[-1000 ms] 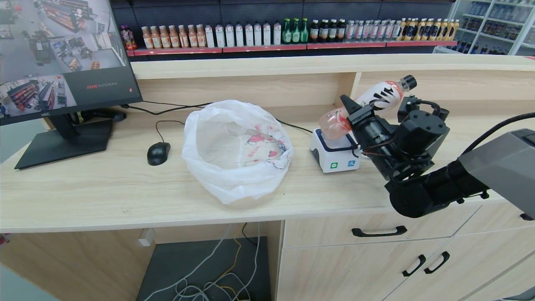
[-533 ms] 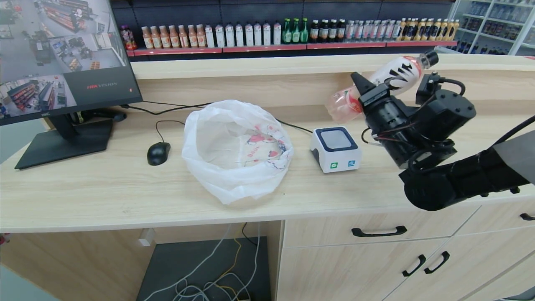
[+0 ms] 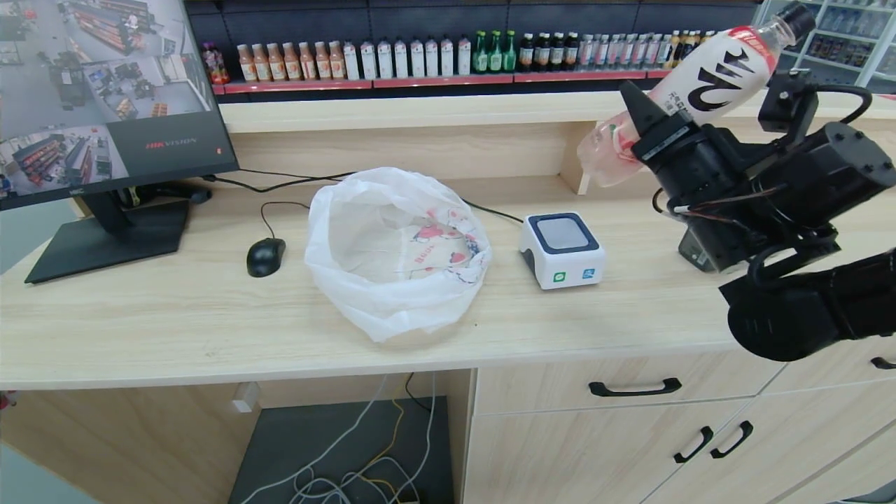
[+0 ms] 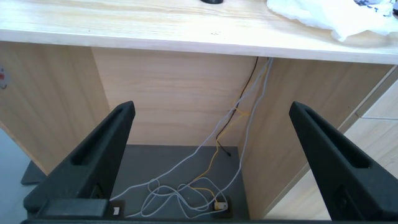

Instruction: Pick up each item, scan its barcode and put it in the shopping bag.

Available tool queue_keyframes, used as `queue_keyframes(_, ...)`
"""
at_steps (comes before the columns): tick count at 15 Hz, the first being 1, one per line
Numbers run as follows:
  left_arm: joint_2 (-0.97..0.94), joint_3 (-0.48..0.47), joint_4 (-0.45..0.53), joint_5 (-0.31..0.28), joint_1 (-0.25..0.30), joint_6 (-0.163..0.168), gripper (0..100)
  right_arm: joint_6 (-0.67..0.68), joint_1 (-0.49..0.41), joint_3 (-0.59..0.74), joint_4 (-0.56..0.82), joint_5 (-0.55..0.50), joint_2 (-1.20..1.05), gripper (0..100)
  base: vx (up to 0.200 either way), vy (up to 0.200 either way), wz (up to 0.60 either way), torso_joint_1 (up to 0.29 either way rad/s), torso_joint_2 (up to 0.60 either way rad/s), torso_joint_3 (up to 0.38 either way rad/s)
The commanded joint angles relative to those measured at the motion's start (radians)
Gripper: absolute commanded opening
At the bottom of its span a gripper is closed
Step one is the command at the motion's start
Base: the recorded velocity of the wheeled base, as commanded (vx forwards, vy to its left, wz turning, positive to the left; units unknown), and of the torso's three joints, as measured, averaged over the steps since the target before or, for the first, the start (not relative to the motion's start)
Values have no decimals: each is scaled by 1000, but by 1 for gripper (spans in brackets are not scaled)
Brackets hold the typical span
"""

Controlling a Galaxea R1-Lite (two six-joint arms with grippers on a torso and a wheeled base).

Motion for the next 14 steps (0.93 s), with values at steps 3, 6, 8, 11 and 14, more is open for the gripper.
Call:
queue_keyframes(3,0,0,0,1,0,-2,100,-207,24,160,-2,-6,-139,0,0,0,0,0,0,0)
queue_keyframes(6,0,0,0,1,0,-2,100,-257,64,284,-39,-75,-191,0,0,0,0,0,0,0)
queue_keyframes(8,0,0,0,1,0,0,100,-319,99,446,-107,-135,-248,0,0,0,0,0,0,0)
queue_keyframes(11,0,0,0,1,0,0,100,-378,82,551,-107,-143,-315,0,0,0,0,0,0,0)
queue_keyframes(14,0,0,0,1,0,0,100,-395,29,551,-107,-115,-311,0,0,0,0,0,0,0)
